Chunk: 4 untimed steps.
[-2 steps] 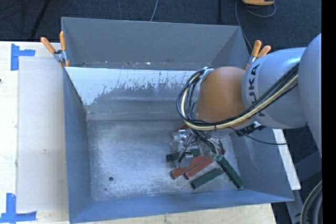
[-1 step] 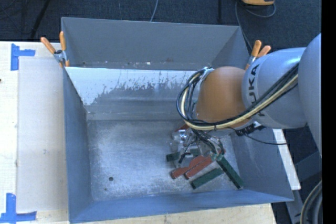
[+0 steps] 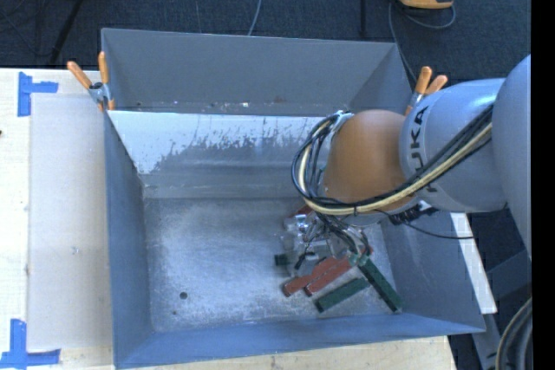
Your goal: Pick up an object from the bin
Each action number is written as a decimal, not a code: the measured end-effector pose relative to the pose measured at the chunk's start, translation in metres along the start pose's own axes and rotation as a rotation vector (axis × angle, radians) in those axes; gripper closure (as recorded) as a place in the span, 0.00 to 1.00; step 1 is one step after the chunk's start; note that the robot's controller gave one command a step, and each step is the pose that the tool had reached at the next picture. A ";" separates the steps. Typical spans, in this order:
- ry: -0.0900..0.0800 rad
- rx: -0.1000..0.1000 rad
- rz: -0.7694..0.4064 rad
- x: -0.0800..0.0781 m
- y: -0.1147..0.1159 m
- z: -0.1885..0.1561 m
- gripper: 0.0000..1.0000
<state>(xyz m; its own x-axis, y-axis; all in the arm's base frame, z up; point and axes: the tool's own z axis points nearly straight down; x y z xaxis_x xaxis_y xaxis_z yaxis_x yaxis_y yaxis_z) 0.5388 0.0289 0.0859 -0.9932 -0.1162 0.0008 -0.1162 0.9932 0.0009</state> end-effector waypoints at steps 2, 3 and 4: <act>0.000 0.000 0.001 0.000 0.000 0.000 1.00; 0.000 0.000 0.001 0.000 0.000 0.000 1.00; 0.000 0.000 0.001 0.000 0.000 0.000 1.00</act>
Offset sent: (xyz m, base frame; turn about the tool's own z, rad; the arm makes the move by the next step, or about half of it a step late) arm 0.0000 0.0000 0.0000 0.0000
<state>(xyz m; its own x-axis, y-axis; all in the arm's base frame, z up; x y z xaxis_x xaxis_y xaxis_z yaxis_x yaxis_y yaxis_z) 0.5387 0.0289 0.0858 -0.9934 -0.1148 0.0010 -0.1148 0.9934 0.0011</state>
